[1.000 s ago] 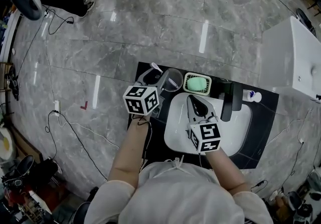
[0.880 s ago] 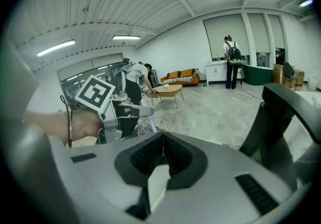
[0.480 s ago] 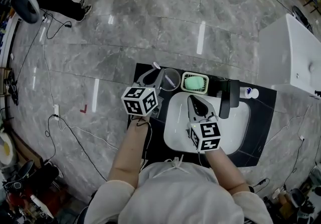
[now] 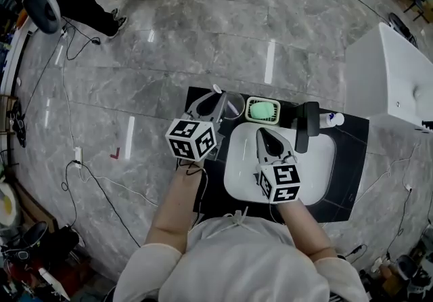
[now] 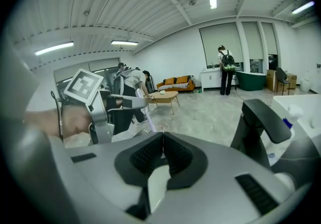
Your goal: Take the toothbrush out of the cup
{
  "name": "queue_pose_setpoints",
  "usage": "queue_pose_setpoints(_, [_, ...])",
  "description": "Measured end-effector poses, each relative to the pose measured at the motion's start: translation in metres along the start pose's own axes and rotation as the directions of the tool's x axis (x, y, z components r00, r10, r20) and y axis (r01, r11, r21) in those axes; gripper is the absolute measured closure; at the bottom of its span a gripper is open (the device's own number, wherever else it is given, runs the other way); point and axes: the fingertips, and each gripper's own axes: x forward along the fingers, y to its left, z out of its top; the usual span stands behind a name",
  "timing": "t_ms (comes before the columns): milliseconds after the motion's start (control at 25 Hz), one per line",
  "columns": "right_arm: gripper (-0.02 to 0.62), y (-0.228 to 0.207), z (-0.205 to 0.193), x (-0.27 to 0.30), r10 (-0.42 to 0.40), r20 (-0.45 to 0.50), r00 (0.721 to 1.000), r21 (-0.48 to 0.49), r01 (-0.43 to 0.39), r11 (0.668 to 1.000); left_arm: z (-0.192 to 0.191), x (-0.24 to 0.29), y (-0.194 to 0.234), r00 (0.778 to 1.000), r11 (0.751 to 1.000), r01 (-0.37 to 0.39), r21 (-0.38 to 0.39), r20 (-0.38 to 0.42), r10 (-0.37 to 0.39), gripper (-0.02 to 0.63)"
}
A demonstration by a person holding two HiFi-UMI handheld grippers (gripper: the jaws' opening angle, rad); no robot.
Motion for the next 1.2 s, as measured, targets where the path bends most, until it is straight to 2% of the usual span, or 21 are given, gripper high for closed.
queue_pose_setpoints(240, [0.569, 0.018, 0.004, -0.022, -0.013, 0.038, 0.999, -0.010, 0.014, 1.000, 0.031, -0.045, -0.033, 0.997, 0.995, 0.018, 0.099, 0.079, -0.026, 0.572])
queue_pose_setpoints(480, [0.569, 0.041, 0.003, -0.045, -0.020, 0.070, 0.997, -0.027, 0.022, 0.999, 0.039, -0.094, -0.059, 0.990, 0.989, 0.018, 0.145, 0.135, -0.038, 0.572])
queue_pose_setpoints(720, [0.569, 0.068, -0.003, -0.070, -0.029, 0.102, 0.994, -0.039, 0.033, 0.999, 0.033, -0.146, -0.088, 0.986, 0.959, 0.002, 0.284, 0.162, -0.050, 0.572])
queue_pose_setpoints(1000, [0.569, 0.085, -0.015, -0.103, -0.053, 0.137, 0.989, -0.040, 0.059, 0.997, 0.008, -0.191, -0.119, 0.980, 0.947, 0.016, 0.320, 0.181, -0.078, 0.572])
queue_pose_setpoints(1200, [0.569, 0.099, -0.020, -0.122, -0.061, 0.156, 0.986, -0.039, 0.068, 0.997, -0.014, -0.214, -0.124, 0.981, 0.943, -0.001, 0.331, 0.184, -0.063, 0.572])
